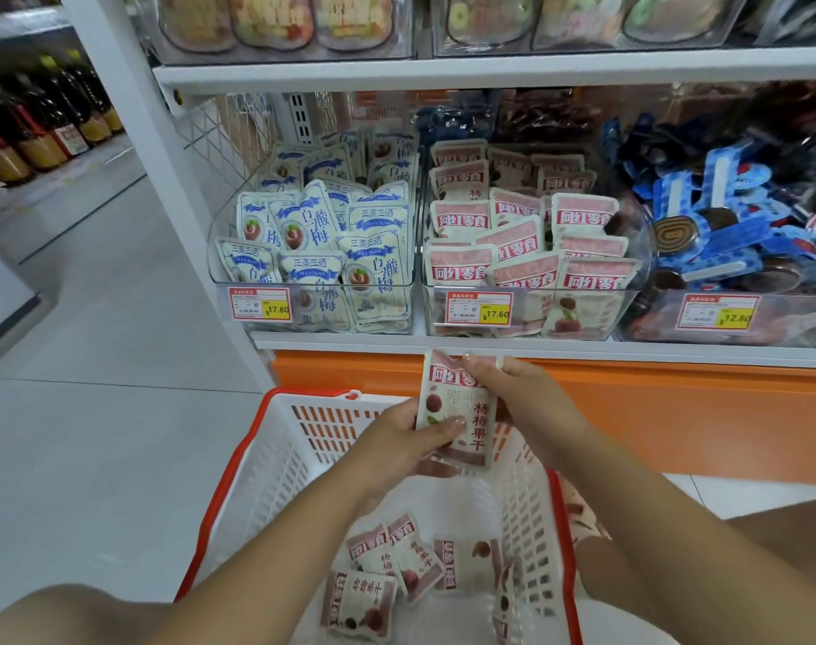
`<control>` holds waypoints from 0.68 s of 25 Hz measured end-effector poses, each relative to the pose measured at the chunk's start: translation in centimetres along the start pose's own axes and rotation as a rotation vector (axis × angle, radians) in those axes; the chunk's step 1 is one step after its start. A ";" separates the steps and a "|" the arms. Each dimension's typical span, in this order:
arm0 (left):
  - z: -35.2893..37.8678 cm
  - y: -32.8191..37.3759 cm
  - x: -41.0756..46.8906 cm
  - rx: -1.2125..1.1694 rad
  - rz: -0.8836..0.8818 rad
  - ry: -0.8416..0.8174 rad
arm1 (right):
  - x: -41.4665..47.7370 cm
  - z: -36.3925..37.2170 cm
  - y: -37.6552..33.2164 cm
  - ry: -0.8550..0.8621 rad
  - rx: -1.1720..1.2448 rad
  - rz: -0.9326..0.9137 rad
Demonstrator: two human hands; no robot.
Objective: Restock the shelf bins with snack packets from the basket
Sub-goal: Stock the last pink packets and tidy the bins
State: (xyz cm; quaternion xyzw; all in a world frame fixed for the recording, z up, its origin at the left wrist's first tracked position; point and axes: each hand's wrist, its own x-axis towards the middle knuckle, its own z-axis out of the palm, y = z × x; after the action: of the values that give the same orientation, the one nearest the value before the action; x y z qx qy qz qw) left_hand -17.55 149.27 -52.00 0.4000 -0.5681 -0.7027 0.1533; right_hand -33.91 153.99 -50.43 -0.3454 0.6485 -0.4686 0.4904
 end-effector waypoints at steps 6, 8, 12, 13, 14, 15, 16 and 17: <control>0.8 6.8 0.9 0.293 0.205 0.005 | -1.3 -3.8 -6.8 -0.136 -0.294 -0.170; 0.8 9.4 1.7 0.574 0.394 0.119 | -0.4 -5.8 -8.9 -0.073 -0.239 -0.188; -1.0 13.7 4.7 0.925 0.675 0.392 | 4.3 -9.6 -11.8 0.202 0.107 -0.233; -1.6 14.3 6.0 1.049 0.708 0.433 | 5.8 -10.2 -12.5 0.270 0.166 -0.241; -1.9 14.9 7.1 1.155 0.742 0.443 | 7.3 -10.9 -13.1 0.325 0.195 -0.254; -2.1 15.6 8.5 1.247 0.776 0.427 | 8.9 -11.5 -13.8 0.374 0.203 -0.273; -2.1 16.5 9.9 1.335 0.802 0.400 | 10.4 -12.2 -14.6 0.410 0.199 -0.300; -1.9 17.4 11.3 1.416 0.810 0.376 | 11.9 -12.8 -15.4 0.427 0.201 -0.328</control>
State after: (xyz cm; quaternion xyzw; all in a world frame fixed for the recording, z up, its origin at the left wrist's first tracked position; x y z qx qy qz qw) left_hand -27.45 135.07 -40.46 0.2771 -0.9400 0.0078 0.1986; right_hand -49.73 141.71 -38.57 -0.2889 0.6229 -0.6656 0.2923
